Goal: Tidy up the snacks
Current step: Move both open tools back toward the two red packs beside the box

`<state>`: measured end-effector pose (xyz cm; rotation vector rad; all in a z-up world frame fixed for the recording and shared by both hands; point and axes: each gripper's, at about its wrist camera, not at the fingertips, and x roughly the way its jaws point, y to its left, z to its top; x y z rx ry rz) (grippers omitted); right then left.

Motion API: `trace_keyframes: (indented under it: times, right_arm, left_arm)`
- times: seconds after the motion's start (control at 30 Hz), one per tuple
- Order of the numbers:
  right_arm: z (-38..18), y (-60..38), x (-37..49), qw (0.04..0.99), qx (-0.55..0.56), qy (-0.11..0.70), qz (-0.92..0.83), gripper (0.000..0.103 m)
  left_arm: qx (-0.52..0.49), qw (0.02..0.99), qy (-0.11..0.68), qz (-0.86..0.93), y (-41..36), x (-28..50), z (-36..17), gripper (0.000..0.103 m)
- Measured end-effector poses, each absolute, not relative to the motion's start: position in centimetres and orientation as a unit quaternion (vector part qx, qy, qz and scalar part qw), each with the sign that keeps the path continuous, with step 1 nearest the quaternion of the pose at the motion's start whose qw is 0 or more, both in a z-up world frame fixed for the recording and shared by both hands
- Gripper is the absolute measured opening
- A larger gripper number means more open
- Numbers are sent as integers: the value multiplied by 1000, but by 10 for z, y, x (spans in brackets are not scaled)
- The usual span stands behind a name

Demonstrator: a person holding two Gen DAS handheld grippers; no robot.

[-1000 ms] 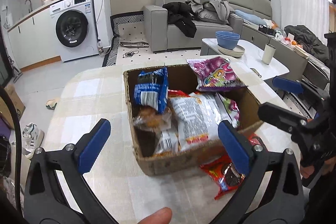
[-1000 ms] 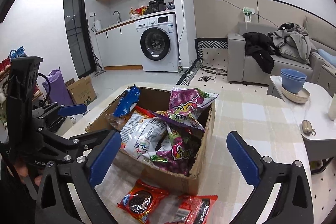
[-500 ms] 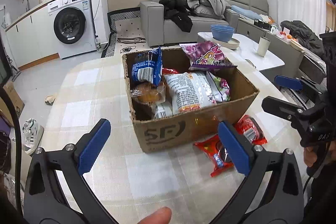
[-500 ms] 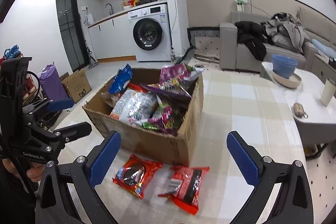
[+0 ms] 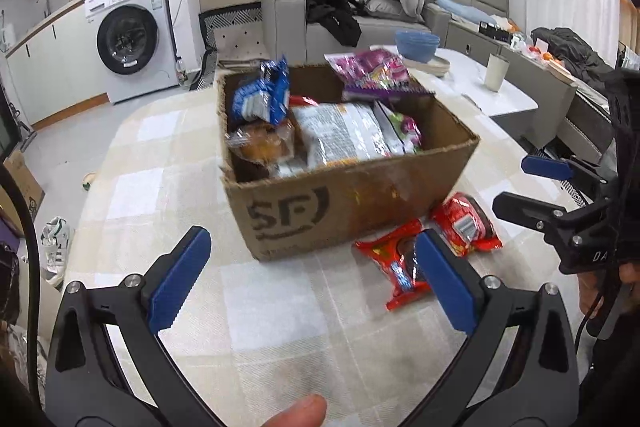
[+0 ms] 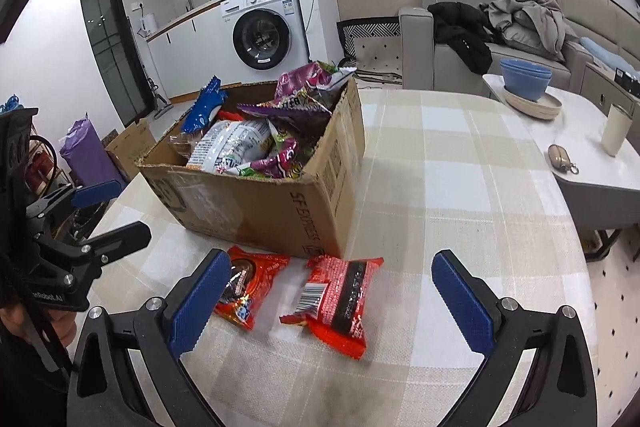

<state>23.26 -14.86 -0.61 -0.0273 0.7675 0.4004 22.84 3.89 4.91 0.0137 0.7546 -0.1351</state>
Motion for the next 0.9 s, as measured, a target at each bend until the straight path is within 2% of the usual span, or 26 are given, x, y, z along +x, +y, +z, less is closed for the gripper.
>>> trace_keyframes:
  times: [0.9]
  right_arm:
    - [-65, -138, 258, 872, -36, 458, 167, 102]
  left_arm:
    - [33, 912, 402, -73, 13, 243, 9, 102]
